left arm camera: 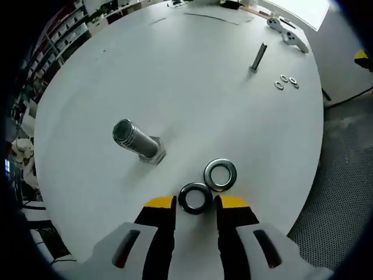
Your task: Place the washer onto the threaded stud by aligning its center hole with the stud, sliding it down to the base, and recovering from edge contact or off-axis alignment until the washer reaches the visible bottom stop.
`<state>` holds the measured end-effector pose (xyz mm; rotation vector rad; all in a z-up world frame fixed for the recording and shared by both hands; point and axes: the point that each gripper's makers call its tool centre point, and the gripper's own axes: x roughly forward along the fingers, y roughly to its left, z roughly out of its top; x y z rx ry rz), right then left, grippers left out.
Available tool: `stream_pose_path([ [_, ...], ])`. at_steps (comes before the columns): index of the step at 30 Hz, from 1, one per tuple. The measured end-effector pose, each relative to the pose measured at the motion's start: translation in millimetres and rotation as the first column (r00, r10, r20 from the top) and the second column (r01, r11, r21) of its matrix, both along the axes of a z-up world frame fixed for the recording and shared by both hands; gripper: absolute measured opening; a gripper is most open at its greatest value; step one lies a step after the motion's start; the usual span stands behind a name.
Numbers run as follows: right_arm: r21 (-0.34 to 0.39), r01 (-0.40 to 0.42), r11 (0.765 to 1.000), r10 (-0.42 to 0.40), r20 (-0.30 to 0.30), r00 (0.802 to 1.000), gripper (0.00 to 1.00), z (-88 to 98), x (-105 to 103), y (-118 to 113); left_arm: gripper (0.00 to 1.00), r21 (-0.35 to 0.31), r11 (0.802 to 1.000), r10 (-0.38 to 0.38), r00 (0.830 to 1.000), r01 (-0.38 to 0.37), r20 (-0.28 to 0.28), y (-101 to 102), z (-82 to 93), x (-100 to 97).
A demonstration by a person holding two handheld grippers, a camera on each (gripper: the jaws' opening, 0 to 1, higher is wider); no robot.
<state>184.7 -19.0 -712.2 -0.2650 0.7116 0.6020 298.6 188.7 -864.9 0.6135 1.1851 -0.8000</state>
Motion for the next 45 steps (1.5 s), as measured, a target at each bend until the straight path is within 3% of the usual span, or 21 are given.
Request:
stream_pose_path([
  [2, 0.003, -0.001, 1.000, 0.001, 0.000, 1.000, 0.34, 0.4, -0.1, 0.3, 0.23, 0.006, 1.000, 0.027, 1.000, -0.027, -0.006, 0.7, 0.0, 1.2],
  [24, 0.017, -0.033, 0.999, 0.033, -0.031, 0.999, 0.34, -2.9, -5.1, 7.3, 0.21, 0.051, 0.998, 0.029, 0.998, -0.026, -0.048, 13.1, -1.7, -7.1],
  [38, 0.023, -0.040, 0.999, 0.041, -0.032, 0.999, 0.34, -2.3, -6.0, 8.4, 0.24, 0.069, 0.997, -0.037, 0.997, 0.041, -0.064, 18.8, -2.1, -11.2],
  [45, 0.025, -0.042, 0.999, 0.043, -0.024, 0.999, 0.34, -1.3, -5.4, 8.6, 0.25, 0.111, 0.994, -0.018, 0.997, 0.026, -0.075, 17.1, -2.6, -11.8],
])
